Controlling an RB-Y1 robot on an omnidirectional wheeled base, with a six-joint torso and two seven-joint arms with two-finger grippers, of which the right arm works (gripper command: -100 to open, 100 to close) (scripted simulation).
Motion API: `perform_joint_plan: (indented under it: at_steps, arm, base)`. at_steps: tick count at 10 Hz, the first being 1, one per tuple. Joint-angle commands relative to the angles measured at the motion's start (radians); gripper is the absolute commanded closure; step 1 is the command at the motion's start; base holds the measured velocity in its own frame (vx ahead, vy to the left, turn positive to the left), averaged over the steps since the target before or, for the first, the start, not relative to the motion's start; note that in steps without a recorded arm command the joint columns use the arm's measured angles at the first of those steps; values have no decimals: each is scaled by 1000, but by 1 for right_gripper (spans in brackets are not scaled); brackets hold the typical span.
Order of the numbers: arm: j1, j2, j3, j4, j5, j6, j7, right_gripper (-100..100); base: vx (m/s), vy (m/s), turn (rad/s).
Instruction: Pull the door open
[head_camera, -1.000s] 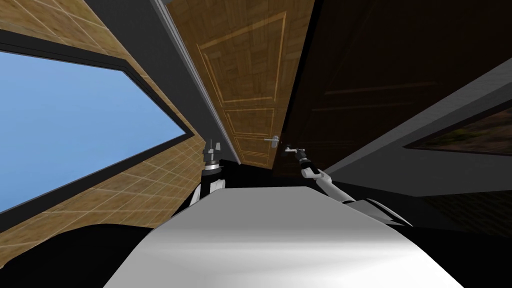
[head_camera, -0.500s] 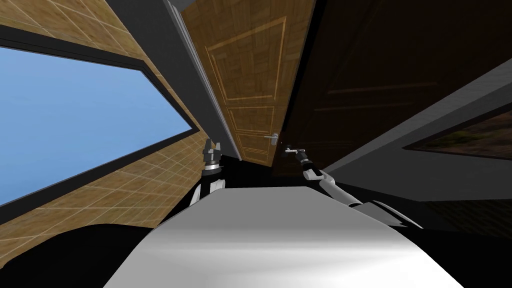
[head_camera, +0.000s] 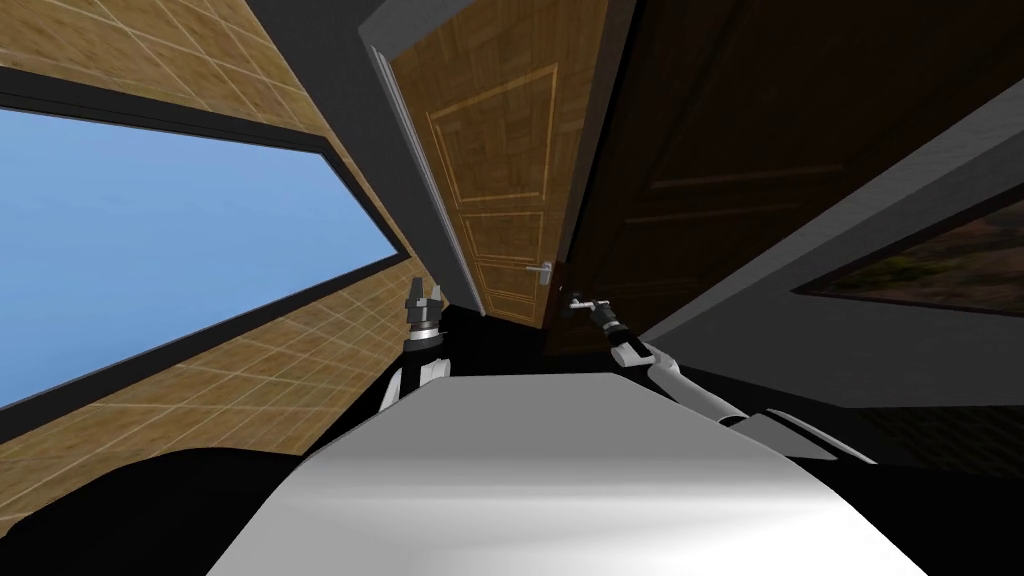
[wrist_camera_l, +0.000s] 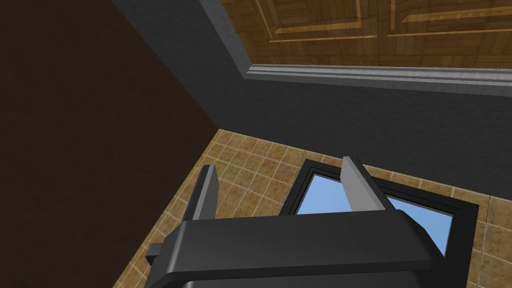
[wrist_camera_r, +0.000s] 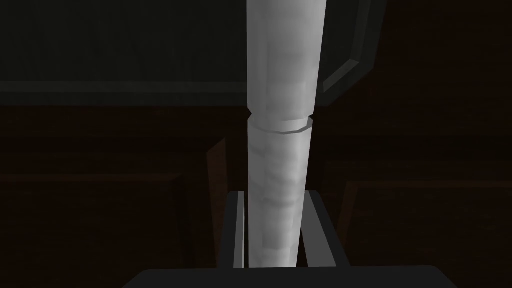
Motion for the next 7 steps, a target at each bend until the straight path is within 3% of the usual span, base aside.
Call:
perform_joint_plan:
  at_steps: [1,2,3,7]
  arm:
    - [5,-4,30,-5,1,-25,-10,100]
    - [6,-6,11,-5,-2,-11,-3,100]
    - [24,-29,37,-12,-9,-40,-14,100]
    - [62,-85,92,-34,-29,-108,-40,100]
  base:
    - [-171,-80,87]
    - [-76,-40,4]
    - [-142,-47,112]
    - [-190,-87,151]
